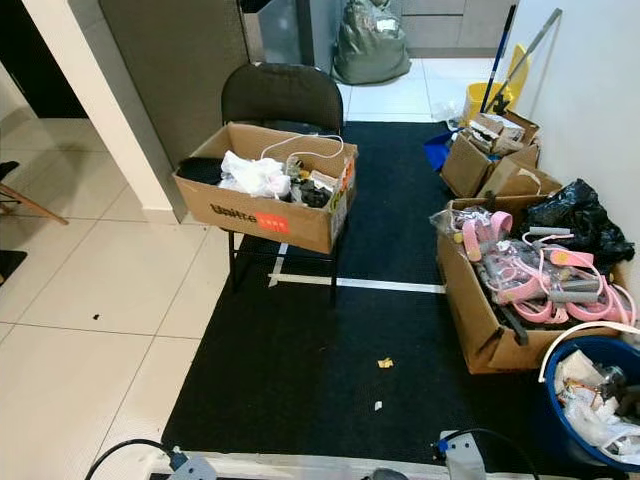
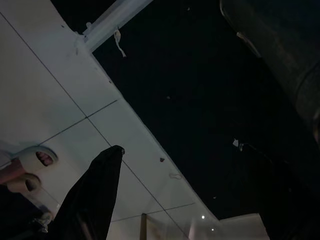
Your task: Picking trash to rubbish bin
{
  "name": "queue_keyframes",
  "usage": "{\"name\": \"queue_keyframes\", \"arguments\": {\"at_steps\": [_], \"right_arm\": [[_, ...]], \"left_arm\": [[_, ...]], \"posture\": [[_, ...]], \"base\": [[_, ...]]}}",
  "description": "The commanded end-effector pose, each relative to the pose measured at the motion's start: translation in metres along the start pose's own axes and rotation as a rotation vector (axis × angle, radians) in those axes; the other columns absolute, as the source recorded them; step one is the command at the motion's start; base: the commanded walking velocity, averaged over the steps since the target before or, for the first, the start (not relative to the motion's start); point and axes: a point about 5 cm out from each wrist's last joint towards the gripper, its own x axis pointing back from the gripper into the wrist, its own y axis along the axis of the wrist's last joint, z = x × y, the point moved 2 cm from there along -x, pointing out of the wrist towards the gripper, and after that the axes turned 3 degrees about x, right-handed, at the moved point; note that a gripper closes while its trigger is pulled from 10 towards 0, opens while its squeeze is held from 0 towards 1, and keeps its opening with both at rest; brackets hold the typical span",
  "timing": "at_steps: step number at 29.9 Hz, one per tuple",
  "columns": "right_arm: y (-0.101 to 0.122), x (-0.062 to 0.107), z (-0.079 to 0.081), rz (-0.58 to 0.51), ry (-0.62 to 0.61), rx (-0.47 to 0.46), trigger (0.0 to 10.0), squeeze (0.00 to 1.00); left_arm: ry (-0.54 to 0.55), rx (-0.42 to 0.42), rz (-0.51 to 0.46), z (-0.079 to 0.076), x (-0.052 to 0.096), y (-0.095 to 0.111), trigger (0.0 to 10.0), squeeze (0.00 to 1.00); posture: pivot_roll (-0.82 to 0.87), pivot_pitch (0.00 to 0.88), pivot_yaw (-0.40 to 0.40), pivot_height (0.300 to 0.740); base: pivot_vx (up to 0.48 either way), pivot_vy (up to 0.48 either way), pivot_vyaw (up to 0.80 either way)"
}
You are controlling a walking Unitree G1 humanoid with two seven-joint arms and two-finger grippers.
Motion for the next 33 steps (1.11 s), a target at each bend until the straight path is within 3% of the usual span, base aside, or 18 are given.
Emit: {"name": "queue_keyframes", "arguments": {"at_steps": [1, 8, 19, 33], "right_arm": [[0.0, -0.002, 0.009, 0.003, 0.021, 0.009, 10.0, 0.0], [-0.004, -0.003, 0.015, 0.024, 0.019, 0.024, 10.0, 0.0], [-0.006, -0.005, 0.026, 0.048, 0.032, 0.057, 10.0, 0.0], [-0.008, -0.004, 0.026, 0.061, 0.034, 0.079, 10.0, 0.0]], "left_arm": [[-0.014, 0.007, 0.004, -0.007, -0.001, -0.002, 10.0, 0.0], [-0.03, 0.0, 0.005, -0.019, -0.002, -0.001, 10.0, 0.0], [-0.033, -0.004, -0.002, -0.023, -0.003, 0.005, 10.0, 0.0], [-0.017, -0.023, -0.005, -0.01, -0.002, 0.009, 10.0, 0.0]], "posture": [[-0.05, 0.065, 0.058, 0.74], [-0.05, 0.063, 0.059, 0.74], [-0.05, 0.066, 0.058, 0.74], [-0.05, 0.064, 0.056, 0.74]], "base": [[0.0, 0.0, 0.0], [-0.041, 0.0, 0.0], [-0.092, 0.0, 0.0], [-0.202, 0.0, 0.0]]}}
